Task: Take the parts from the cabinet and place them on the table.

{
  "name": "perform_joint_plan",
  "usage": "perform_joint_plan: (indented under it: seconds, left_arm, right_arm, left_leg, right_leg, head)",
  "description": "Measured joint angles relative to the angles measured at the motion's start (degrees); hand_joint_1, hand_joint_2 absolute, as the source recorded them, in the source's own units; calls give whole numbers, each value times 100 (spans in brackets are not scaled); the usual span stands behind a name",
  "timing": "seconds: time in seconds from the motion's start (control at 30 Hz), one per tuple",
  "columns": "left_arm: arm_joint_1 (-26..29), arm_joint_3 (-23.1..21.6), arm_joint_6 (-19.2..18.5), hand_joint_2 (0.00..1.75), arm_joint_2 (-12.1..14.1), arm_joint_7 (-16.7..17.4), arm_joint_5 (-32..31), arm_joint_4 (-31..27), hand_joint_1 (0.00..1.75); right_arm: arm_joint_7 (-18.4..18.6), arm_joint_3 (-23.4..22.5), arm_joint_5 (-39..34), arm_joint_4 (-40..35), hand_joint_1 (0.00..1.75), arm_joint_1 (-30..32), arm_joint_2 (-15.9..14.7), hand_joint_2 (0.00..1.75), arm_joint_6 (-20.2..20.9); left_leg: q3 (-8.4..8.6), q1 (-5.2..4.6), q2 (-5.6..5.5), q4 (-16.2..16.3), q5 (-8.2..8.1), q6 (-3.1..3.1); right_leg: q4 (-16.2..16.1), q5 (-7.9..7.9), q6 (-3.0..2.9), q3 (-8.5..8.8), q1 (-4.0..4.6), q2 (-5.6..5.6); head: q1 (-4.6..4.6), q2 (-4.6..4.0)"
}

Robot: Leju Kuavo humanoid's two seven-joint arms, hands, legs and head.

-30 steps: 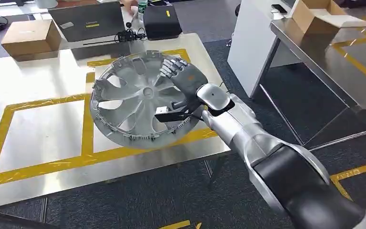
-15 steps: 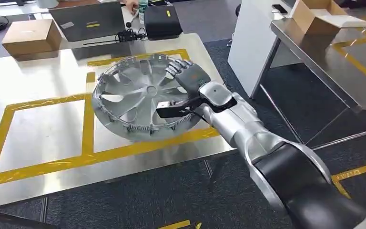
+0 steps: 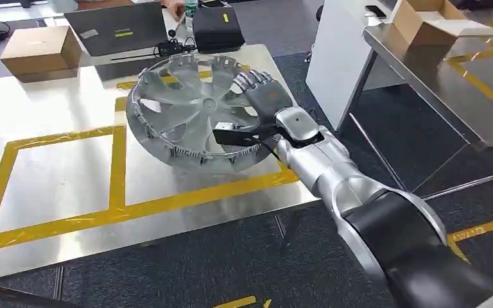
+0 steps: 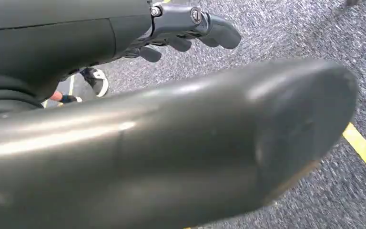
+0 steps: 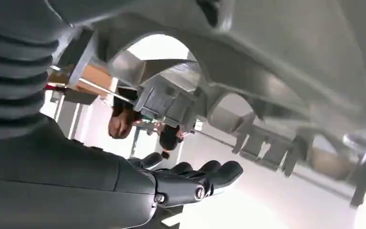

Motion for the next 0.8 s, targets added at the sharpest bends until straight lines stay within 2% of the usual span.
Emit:
perform_joint_plan:
  seconds: [0.07,0.13,0.2,0.23,0.37,0.5,0.63,0.77,0.8]
  left_arm:
    - [5,0,0,0,2,4,-39,0,0]
    - [17,0,4,0,4,-11,-17,0,0]
    - [29,0,9,0,4,-44,13,0,0]
    - [31,0,11,0,4,-70,13,0,0]
    - [37,0,26,0,4,-81,9,0,0]
    - [40,0,26,0,4,-74,9,0,0]
    - [42,0,15,0,4,-37,18,0,0]
    - [42,0,-15,0,4,-7,9,0,0]
    - [42,0,-42,0,4,4,-20,0,0]
  right_arm:
    - [241,88,606,15,0,-33,-2,0,225]
    - [339,121,397,42,0,24,-9,0,149]
    - [330,17,137,42,0,85,-9,0,87]
    - [339,5,222,46,0,84,-9,0,194]
    - [172,5,362,48,0,95,-9,0,201]
    - [144,9,578,50,0,170,-13,0,76]
    - [288,46,793,50,0,181,-13,0,-160]
    - [203,92,749,50,0,219,-20,0,-510]
    - [142,94,775,50,0,213,-17,0,-385]
  left_leg:
    - [3,1,-4,0,0,0]
    - [1,0,-1,0,0,0]
    - [0,0,2,0,0,0]
    - [1,0,3,0,0,0]
    - [2,0,3,0,0,0]
    - [-1,1,4,0,0,0]
    - [0,1,3,0,0,0]
    - [0,1,4,0,0,0]
    - [1,0,4,0,0,0]
  right_leg:
    - [-1,0,0,3,1,-3]
    - [0,0,0,1,0,-1]
    - [0,1,0,-2,0,0]
    - [0,2,0,-2,0,1]
    - [0,1,0,-1,1,1]
    - [0,1,0,-3,1,0]
    - [0,1,0,-2,2,1]
    - [0,1,0,-2,1,1]
    - [0,1,0,-1,1,1]
  head:
    - [2,0]
    - [7,0]
    - [2,0]
    - [2,0]
    - [0,0]
    - [0,0]
    - [2,0]
    - [0,0]
    - [2,0]
